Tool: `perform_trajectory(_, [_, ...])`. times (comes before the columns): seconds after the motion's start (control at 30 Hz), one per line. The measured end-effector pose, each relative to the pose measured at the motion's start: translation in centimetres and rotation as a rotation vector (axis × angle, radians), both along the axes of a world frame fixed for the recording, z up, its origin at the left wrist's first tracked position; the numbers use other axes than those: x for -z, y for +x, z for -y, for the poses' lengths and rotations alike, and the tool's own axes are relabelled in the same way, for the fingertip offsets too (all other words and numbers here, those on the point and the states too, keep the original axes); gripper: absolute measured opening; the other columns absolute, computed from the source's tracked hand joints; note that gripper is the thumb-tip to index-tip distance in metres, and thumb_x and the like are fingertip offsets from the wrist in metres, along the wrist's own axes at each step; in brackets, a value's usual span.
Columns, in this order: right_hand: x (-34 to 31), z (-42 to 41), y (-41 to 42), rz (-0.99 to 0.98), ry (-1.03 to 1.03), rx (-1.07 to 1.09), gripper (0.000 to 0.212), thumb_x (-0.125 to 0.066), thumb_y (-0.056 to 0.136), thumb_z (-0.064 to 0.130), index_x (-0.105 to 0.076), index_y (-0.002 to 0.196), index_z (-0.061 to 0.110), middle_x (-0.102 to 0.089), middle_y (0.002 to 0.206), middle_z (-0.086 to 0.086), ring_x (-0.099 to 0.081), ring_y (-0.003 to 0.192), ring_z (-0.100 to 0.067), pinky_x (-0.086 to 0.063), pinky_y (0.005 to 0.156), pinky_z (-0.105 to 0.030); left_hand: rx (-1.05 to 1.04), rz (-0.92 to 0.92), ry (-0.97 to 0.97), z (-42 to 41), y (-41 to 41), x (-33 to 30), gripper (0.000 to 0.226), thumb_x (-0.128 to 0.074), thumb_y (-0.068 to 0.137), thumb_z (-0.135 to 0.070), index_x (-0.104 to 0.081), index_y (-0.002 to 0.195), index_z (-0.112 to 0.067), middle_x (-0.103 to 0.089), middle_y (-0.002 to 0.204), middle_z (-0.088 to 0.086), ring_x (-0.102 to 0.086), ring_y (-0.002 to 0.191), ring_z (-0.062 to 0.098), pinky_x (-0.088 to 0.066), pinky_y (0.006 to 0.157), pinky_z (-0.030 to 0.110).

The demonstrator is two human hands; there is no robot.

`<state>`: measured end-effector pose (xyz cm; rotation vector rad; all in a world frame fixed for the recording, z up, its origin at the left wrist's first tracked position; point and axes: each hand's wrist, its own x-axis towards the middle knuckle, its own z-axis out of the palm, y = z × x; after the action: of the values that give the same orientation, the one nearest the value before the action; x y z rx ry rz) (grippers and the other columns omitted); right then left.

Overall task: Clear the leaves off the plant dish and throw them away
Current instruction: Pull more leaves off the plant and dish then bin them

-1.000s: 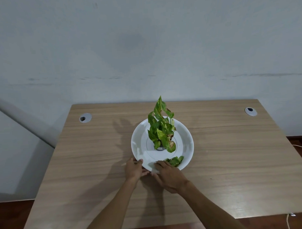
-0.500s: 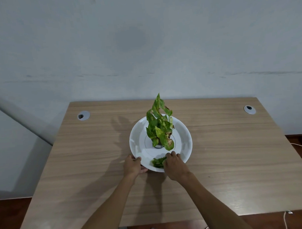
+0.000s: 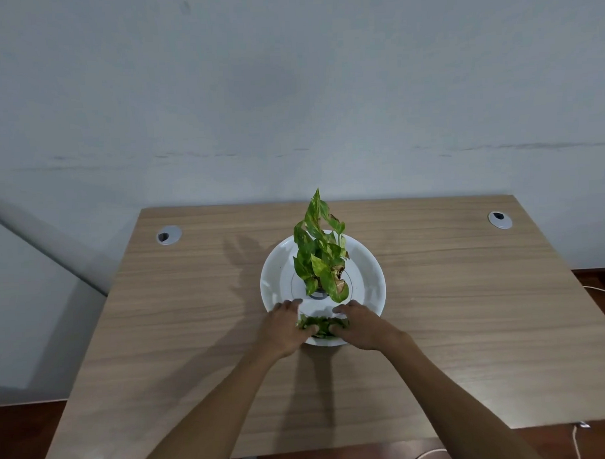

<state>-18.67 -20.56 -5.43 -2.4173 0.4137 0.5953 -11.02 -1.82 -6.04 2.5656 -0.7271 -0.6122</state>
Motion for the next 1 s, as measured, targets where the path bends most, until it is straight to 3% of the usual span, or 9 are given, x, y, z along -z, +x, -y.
perform_trajectory(0.1, [0.9,-0.4,0.8,-0.064,-0.022,-0.066,0.067,-0.063,0.083,0.051,-0.044,0.139,0.02,-0.042,0.135,-0.01,-0.046,0.125,-0.029,-0.041,0.105,-0.04,0.202,-0.088,0.189,1.1,1.0,0.1,0.077,-0.057,0.086,-0.053,-0.03,0.148,-0.016,-0.041,0.146,0.012,-0.04,0.133,0.03,-0.042,0.103,0.042])
perform_trajectory(0.23, [2.2,-0.5,1.1,-0.014,-0.03,-0.064,0.065,-0.07,0.079,0.047,-0.05,0.135,0.021,-0.045,0.126,-0.012,-0.052,0.115,-0.031,-0.045,0.1,-0.04,0.251,-0.104,0.245,1.8,1.8,0.4,0.073,-0.061,0.084,-0.05,-0.038,0.142,-0.012,-0.043,0.14,0.015,-0.043,0.13,0.031,-0.046,0.099,0.044])
perform_trajectory(0.33, [2.9,-0.6,1.3,0.045,-0.043,-0.058,0.054,-0.072,0.078,0.037,-0.058,0.127,0.022,-0.049,0.118,-0.013,-0.056,0.106,-0.032,-0.047,0.095,-0.039,0.222,-0.142,0.192,2.4,2.0,0.9,0.059,-0.064,0.083,-0.044,-0.05,0.128,-0.009,-0.05,0.128,0.016,-0.051,0.119,0.033,-0.047,0.092,0.039])
perform_trajectory(0.5, [4.4,-1.5,1.3,0.103,-0.044,-0.012,0.032,-0.069,0.075,0.034,-0.065,0.106,0.031,-0.061,0.104,-0.01,-0.061,0.095,-0.029,-0.051,0.085,-0.036,0.105,-0.128,0.034,3.4,0.7,1.5,0.03,-0.063,0.083,-0.016,-0.065,0.111,-0.006,-0.063,0.114,0.016,-0.06,0.106,0.03,-0.046,0.088,0.032])
perform_trajectory(0.7, [3.6,-2.8,1.2,0.189,-0.071,0.058,0.024,-0.067,0.079,0.019,-0.07,0.103,0.019,-0.067,0.103,-0.01,-0.063,0.091,-0.025,-0.038,0.074,-0.019,0.023,-0.064,-0.027,3.7,-0.3,2.1,0.027,-0.056,0.078,0.001,-0.069,0.101,-0.005,-0.069,0.105,0.015,-0.064,0.099,0.029,-0.049,0.082,0.034])
perform_trajectory(0.87, [3.5,-3.1,0.9,0.254,-0.037,0.099,0.021,-0.063,0.08,0.006,-0.07,0.1,0.008,-0.07,0.098,-0.011,-0.065,0.087,-0.025,-0.042,0.069,-0.022,-0.011,-0.011,-0.04,3.6,-0.9,2.5,0.031,-0.052,0.077,0.004,-0.069,0.102,-0.005,-0.07,0.104,0.015,-0.065,0.098,0.029,-0.052,0.085,0.037])
perform_trajectory(1.0, [3.5,-3.3,1.0,0.204,-0.071,0.116,0.013,-0.061,0.079,0.007,-0.072,0.087,0.009,-0.073,0.087,-0.012,-0.066,0.077,-0.025,-0.053,0.068,-0.034,-0.031,0.011,-0.015,3.5,-1.3,2.6,0.026,-0.051,0.082,-0.002,-0.071,0.099,-0.007,-0.072,0.101,0.013,-0.066,0.095,0.027,-0.049,0.079,0.034])
